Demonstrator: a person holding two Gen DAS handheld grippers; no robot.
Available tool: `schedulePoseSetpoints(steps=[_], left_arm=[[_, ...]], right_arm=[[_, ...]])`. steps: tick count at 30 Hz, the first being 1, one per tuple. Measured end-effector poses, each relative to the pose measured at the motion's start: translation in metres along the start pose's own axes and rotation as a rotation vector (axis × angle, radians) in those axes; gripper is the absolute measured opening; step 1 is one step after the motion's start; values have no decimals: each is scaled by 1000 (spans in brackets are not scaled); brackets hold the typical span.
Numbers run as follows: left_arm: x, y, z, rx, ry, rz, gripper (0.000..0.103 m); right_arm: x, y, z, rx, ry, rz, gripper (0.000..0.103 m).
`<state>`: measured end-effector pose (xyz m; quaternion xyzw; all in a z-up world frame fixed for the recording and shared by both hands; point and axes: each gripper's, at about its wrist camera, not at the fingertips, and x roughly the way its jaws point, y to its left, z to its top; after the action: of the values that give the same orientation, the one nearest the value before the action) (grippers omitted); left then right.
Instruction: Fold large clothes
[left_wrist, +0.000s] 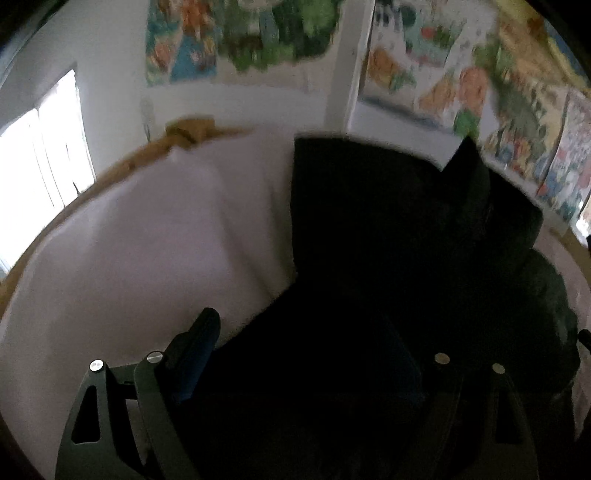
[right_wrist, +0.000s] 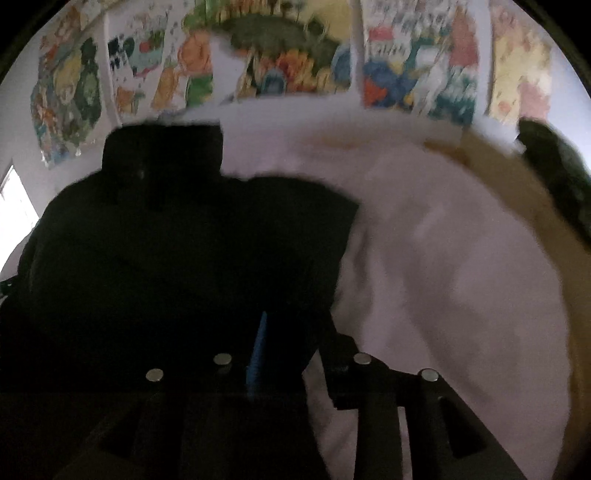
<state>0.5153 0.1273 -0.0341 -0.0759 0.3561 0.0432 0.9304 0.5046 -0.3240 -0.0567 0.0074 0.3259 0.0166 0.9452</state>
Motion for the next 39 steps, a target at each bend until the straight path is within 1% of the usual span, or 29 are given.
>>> schedulePoseSetpoints(steps=[1,2,4,6,7,8,11,12,15,19,21,23,27,28,31,33,34,35,37,38,39], left_arm=[[-7,-3,0,12,-32,-22,83],[-12,-7,1,28,-55,-37,83],[-17,-21,2,78,-75,-82,83],[-14,-38,1,134,-68,-112,83],[-11,-48,0,165,-56,-110,83],[-5,-57,0,198,-38,-102,83],[21,-82,-6,310,27,-3,83],[28,-86,-7,335,37,14,83],[43,-85,-12,361,35,23,87],[61,-80,-17,364,59,11,90],[67,-81,-21,373,62,16,92],[73,-81,-24,381,57,30,95],[85,-81,-27,385,61,47,100],[86,-80,-27,379,65,47,101],[82,-76,-24,363,66,26,101],[70,-72,-18,334,56,-10,101],[64,-71,-16,326,47,-30,101],[54,-69,-12,311,23,-65,101],[38,-67,-4,288,-39,-115,101],[27,-66,4,273,-87,-148,101],[21,-68,13,263,-118,-170,101]], right_arm=[[-5,4,2,-16,-22,-2,42],[-12,13,4,-51,-62,20,47],[-16,28,7,-112,-83,60,49],[-9,49,8,-181,-52,115,49],[-3,59,6,-206,-33,135,49],[3,66,5,-222,-16,148,49],[19,76,-2,-250,36,162,49],[25,76,-4,-251,48,166,49],[43,73,-6,-243,84,194,49],[70,68,-11,-224,144,248,49],[81,68,-16,-219,158,259,49],[91,70,-19,-225,168,263,49],[104,70,-21,-232,176,260,49],[105,70,-22,-234,172,258,50],[100,67,-24,-222,144,266,50],[90,61,-19,-201,129,311,55],[83,57,-14,-185,117,340,61],[77,54,-10,-172,102,356,65],[61,46,7,-146,36,377,71],[56,44,17,-134,7,391,78],[54,43,26,-126,-8,392,81]])
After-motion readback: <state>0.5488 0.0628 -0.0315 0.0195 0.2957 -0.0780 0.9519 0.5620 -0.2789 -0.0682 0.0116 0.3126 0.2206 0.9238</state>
